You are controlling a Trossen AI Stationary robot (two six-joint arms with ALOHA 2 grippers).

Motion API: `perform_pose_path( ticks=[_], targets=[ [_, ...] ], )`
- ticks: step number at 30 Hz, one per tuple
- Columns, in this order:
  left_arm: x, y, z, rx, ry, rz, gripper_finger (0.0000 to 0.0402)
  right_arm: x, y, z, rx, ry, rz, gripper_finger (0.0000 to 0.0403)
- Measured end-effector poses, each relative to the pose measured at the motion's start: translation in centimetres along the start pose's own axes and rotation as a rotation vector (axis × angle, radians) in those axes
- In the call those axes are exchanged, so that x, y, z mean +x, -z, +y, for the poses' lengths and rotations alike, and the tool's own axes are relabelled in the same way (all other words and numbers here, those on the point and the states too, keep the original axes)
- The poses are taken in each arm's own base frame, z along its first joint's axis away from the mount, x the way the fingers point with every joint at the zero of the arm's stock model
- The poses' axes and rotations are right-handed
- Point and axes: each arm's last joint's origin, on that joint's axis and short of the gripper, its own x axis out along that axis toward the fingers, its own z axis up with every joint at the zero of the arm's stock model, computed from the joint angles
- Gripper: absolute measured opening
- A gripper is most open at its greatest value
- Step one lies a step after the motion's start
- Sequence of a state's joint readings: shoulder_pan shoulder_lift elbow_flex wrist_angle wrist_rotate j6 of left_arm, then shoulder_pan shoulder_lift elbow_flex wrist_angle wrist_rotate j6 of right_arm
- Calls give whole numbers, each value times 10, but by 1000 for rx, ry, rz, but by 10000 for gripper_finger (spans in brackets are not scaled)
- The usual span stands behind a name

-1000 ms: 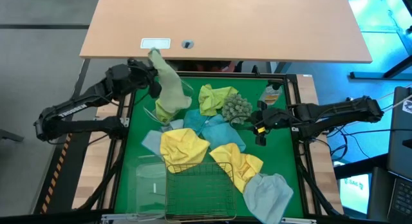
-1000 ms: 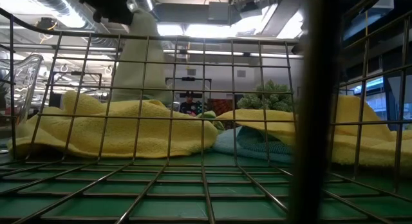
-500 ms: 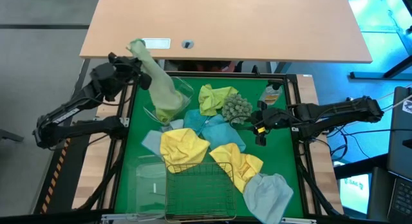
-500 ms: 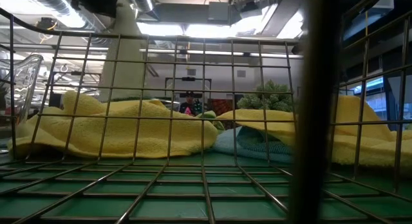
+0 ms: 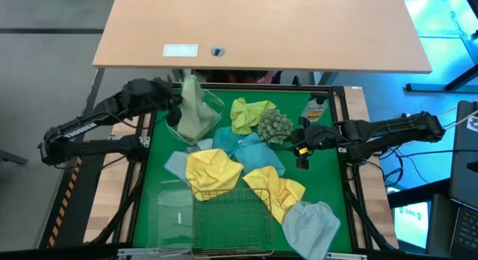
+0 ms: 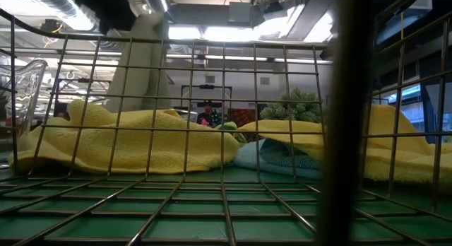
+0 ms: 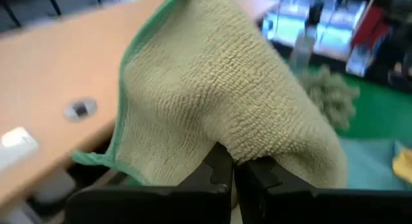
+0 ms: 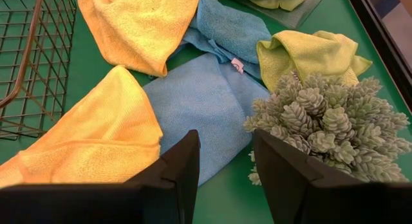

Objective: Sort microfiber towel by color & place in baskets
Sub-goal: Put the green microfiber towel into the top transparent bin

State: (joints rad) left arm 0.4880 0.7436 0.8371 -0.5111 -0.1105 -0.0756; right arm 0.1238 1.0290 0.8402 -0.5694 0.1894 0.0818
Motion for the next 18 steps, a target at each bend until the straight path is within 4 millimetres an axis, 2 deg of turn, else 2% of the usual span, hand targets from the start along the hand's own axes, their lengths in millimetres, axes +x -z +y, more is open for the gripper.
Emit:
perform_pose_path(
  ticks=[9, 18],
  targets=[
    [28, 25, -8, 29, -2, 320, 0, 0, 0, 0, 0, 0, 0, 144],
    [66, 40, -11, 75, -79, 498, 0, 0, 0, 0, 0, 0, 0, 144]
  ],
)
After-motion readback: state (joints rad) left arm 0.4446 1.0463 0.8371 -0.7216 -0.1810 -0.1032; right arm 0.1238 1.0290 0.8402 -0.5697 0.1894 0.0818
